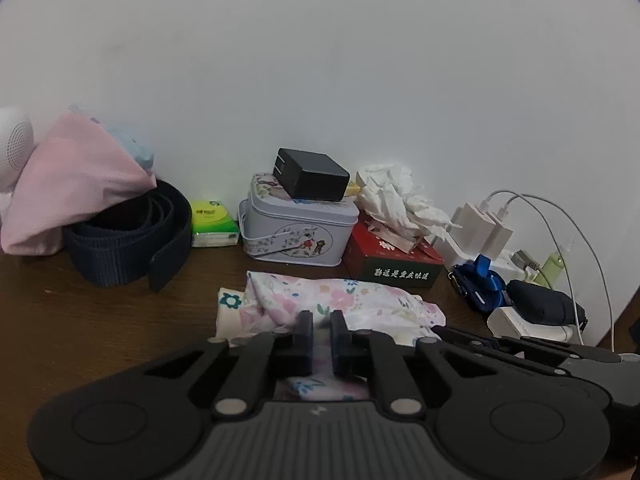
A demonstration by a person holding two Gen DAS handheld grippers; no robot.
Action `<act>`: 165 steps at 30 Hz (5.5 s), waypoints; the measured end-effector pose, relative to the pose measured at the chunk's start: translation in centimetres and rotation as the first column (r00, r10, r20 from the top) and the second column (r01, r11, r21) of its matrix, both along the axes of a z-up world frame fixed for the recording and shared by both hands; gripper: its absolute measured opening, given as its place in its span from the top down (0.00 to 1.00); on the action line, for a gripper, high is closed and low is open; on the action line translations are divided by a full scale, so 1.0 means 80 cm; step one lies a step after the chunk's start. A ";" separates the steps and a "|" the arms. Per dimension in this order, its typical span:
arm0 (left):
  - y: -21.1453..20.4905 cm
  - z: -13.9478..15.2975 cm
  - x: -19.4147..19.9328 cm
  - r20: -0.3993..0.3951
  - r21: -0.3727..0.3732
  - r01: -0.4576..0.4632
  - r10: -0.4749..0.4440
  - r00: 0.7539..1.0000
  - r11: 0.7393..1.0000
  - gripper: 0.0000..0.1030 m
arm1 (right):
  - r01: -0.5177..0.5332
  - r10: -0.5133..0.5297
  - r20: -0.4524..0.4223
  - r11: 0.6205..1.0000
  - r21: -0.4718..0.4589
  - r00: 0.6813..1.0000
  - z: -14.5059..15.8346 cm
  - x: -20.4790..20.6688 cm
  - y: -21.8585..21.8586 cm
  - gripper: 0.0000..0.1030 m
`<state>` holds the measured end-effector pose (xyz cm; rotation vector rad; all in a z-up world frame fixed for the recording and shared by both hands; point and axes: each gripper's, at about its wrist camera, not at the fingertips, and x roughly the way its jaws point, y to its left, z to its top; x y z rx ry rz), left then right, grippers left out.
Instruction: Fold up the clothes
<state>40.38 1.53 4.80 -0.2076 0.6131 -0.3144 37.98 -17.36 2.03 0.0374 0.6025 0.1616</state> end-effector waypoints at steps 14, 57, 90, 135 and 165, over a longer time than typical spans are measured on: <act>0.017 0.109 -0.256 0.092 0.228 -0.122 0.103 0.990 0.966 0.41 | -0.051 0.013 0.249 0.988 0.148 0.968 0.205 -0.230 -0.049 0.57; 0.005 -0.061 -0.472 -0.034 0.308 -0.259 0.282 0.959 0.915 0.00 | 0.040 -0.048 -0.093 0.996 -0.083 0.994 -0.028 -0.447 -0.011 0.01; -0.015 -0.064 -0.474 -0.032 0.307 -0.202 0.223 0.974 0.930 0.00 | 0.071 -0.078 -0.092 0.995 -0.075 0.993 -0.029 -0.449 -0.010 0.01; -0.017 -0.063 -0.474 -0.035 0.308 -0.207 0.228 0.973 0.929 0.00 | 0.068 -0.075 -0.090 0.995 -0.075 0.993 -0.029 -0.447 -0.011 0.01; -0.018 -0.063 -0.475 -0.036 0.309 -0.208 0.230 0.972 0.928 0.00 | 0.066 -0.073 -0.090 0.995 -0.074 0.993 -0.029 -0.447 -0.011 0.01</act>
